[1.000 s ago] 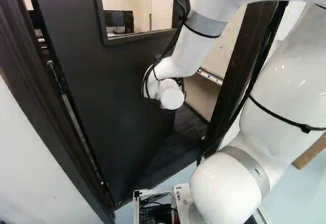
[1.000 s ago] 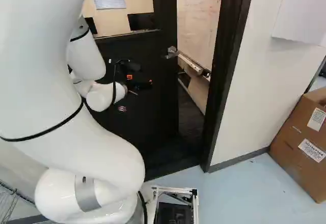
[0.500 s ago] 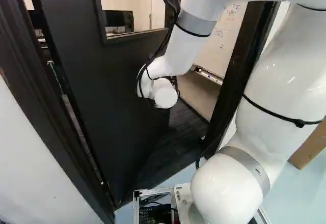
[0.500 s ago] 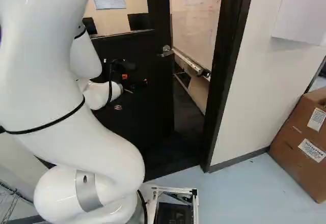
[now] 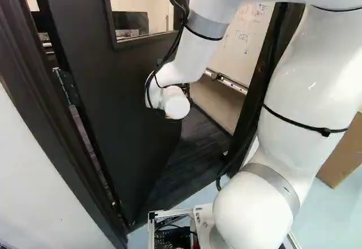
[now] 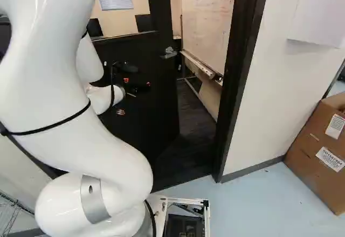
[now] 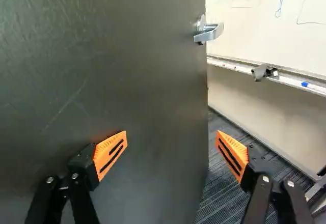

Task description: Open the door and move inside

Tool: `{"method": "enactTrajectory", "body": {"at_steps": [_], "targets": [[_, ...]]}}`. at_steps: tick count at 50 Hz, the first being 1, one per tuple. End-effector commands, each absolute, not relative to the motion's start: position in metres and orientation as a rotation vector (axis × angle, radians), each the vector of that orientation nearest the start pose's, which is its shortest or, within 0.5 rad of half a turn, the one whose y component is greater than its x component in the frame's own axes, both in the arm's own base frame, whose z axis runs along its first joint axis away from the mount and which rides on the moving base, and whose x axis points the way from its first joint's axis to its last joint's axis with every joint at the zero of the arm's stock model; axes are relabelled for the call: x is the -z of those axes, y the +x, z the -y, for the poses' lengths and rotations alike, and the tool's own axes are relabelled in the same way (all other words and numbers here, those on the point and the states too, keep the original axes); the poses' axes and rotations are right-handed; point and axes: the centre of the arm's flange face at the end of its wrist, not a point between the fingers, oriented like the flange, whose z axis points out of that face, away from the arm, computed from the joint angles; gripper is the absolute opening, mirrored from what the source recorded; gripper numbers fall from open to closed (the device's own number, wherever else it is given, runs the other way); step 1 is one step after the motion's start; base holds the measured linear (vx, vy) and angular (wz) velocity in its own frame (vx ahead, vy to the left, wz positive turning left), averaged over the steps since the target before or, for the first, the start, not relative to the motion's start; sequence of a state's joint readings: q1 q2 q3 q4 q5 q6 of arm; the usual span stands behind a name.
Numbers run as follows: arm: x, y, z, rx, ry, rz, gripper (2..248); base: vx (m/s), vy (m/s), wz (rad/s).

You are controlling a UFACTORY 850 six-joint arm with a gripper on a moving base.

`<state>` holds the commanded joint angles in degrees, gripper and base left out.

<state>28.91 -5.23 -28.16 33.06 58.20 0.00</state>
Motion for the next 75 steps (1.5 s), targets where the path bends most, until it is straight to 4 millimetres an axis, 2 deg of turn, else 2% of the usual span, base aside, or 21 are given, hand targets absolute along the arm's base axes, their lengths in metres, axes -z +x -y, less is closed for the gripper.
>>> {"method": "enactTrajectory", "body": {"at_steps": [51,75], "targets": [[-0.403,0.406,-0.219,1.897,-2.235,-0.114,247,0.000,0.000,0.000],[-0.402,0.409,-0.237,1.885,-2.217,-0.065,247,0.000,0.000,0.000]]}}
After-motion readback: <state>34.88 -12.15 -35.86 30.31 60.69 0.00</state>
